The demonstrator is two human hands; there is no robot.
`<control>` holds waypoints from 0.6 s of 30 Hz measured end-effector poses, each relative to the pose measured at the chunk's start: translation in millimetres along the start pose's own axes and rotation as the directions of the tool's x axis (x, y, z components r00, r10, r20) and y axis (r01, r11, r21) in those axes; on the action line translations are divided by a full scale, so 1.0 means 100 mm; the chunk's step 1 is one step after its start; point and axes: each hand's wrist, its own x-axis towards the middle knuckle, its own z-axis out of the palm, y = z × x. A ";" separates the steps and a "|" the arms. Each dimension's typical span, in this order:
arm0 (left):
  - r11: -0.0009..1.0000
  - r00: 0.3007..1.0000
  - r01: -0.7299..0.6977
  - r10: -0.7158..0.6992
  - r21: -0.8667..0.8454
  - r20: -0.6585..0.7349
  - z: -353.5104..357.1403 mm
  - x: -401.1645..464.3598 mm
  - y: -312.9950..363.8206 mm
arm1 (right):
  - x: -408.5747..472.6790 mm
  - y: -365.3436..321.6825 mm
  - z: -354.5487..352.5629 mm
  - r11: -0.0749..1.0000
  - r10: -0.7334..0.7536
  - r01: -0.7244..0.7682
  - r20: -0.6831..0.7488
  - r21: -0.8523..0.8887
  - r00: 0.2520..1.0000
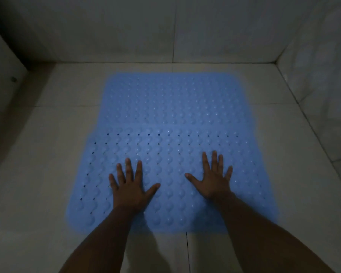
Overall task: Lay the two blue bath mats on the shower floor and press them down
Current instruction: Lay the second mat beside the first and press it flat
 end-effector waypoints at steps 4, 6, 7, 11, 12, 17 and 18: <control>1.000 0.998 -0.007 0.007 -0.007 -0.066 0.07 -0.23 0.10 | -0.18 0.17 0.09 0.999 -0.025 0.027 -0.136 0.017 0.990; 1.000 0.993 -0.028 0.027 -0.001 -0.114 0.07 -0.37 0.13 | -0.36 0.30 0.17 1.000 -0.015 0.013 -0.205 -0.008 0.979; 0.999 0.986 -0.053 0.052 -0.001 -0.160 0.09 -0.41 0.12 | -0.44 0.38 0.20 1.000 -0.006 0.001 -0.223 -0.024 0.975; 0.992 0.946 -0.126 0.121 0.001 -0.301 0.09 -0.32 0.00 | -0.56 0.52 0.26 0.998 0.010 -0.023 -0.226 -0.054 0.974; 0.989 0.943 -0.146 0.137 -0.007 -0.304 0.11 -0.26 -0.04 | -0.55 0.52 0.26 0.998 0.011 -0.026 -0.223 -0.064 0.975; 0.983 0.960 -0.182 0.183 0.026 -0.212 0.28 -0.15 -0.16 | -0.54 0.52 0.27 0.996 0.002 -0.023 -0.243 -0.086 0.970; 0.984 0.962 -0.178 0.179 0.022 -0.208 0.29 -0.13 -0.15 | -0.52 0.51 0.27 0.996 -0.004 -0.017 -0.257 -0.082 0.966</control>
